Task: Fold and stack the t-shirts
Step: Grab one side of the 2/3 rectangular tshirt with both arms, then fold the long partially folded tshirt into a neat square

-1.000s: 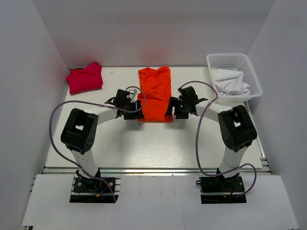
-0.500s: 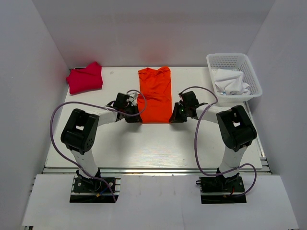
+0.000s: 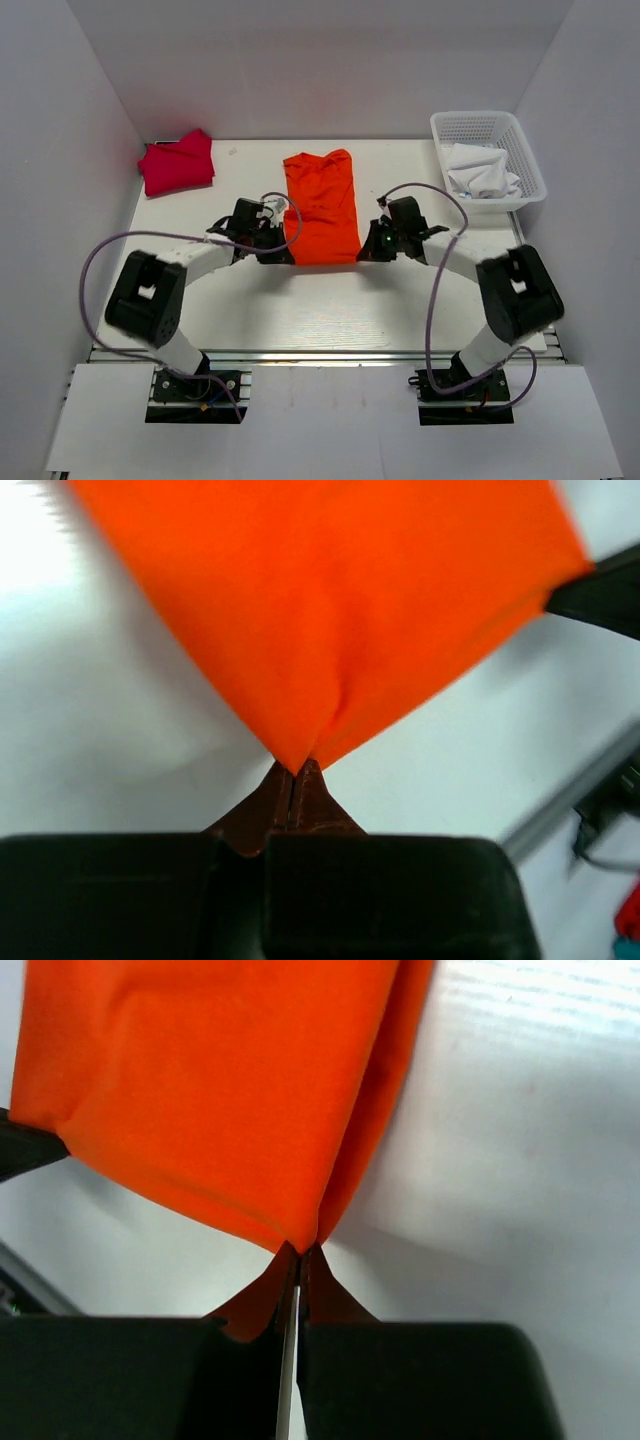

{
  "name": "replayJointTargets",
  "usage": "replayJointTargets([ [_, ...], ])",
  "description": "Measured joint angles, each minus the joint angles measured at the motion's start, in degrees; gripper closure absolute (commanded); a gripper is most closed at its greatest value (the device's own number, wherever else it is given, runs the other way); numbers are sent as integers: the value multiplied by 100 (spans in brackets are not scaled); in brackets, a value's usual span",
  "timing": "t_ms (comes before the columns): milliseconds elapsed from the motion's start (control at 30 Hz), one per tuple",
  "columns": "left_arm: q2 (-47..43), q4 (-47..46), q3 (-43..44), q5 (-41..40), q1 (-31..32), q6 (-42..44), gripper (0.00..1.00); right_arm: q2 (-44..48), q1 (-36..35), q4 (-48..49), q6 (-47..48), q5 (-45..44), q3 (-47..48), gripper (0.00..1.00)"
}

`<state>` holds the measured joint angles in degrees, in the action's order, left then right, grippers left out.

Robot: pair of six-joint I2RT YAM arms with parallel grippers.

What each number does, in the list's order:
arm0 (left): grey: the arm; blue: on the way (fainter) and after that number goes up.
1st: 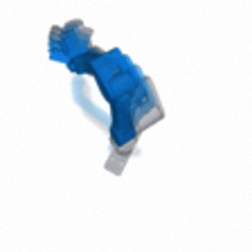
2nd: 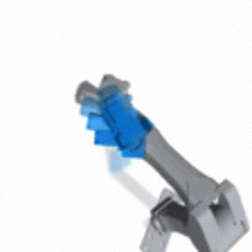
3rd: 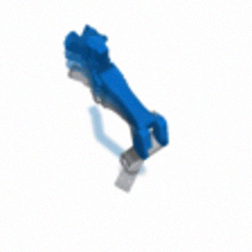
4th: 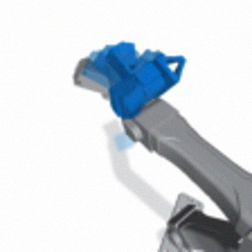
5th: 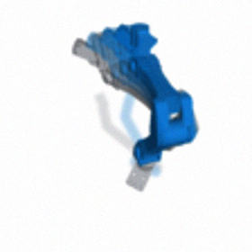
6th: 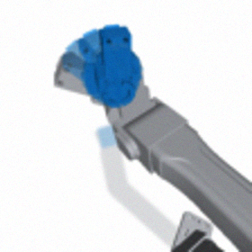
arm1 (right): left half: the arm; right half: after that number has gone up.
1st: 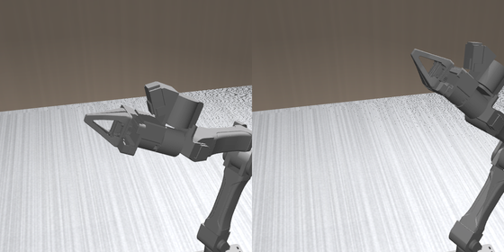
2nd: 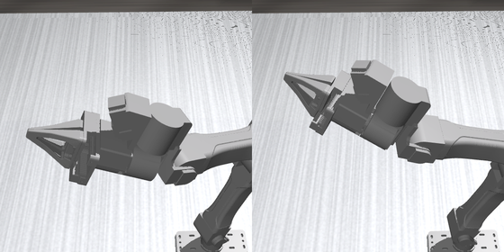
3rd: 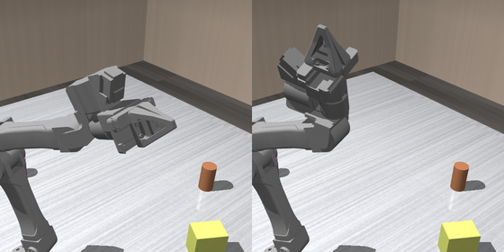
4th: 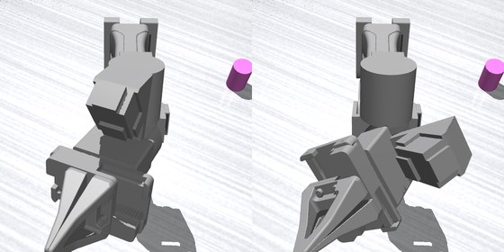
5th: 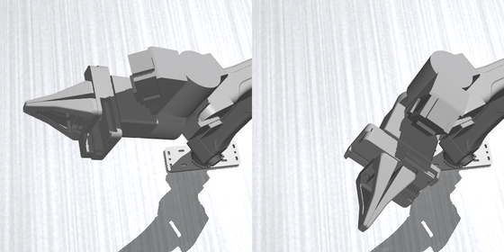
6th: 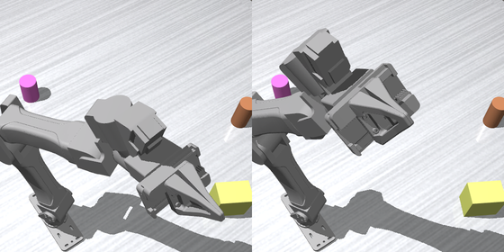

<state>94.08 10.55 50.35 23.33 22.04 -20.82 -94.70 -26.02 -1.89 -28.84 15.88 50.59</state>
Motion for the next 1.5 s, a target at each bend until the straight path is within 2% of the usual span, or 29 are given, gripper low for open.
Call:
replayJointTargets([
  [267, -2417, 542, -229, 866, 107, 107, 100, 2404, -26, -872, 280, 236, -461, 100],
  [433, -2918, 938, -229, 1298, 114, 42, 100, 3213, -31, -1604, 542, 348, -199, 100],
  [567, -3082, 1121, -229, 1416, 118, -26, 100, 3526, -31, -1810, 647, 404, -92, 100],
  [733, -3058, 1147, -192, 1388, 111, -155, 100, 3346, -31, -1875, 686, 391, 111, 100],
  [867, -2695, 1060, -2, 1191, 83, -297, 100, 3003, -24, -1812, 678, 181, 365, 100],
  [1233, -1655, 1097, 1331, -72, 35, -505, 100, 1932, 59, -1574, 623, -629, 1281, 100],
  [1500, -984, 1239, 1884, -570, -42, -564, 100, 962, 219, -1458, 660, -658, 2065, 100],
])
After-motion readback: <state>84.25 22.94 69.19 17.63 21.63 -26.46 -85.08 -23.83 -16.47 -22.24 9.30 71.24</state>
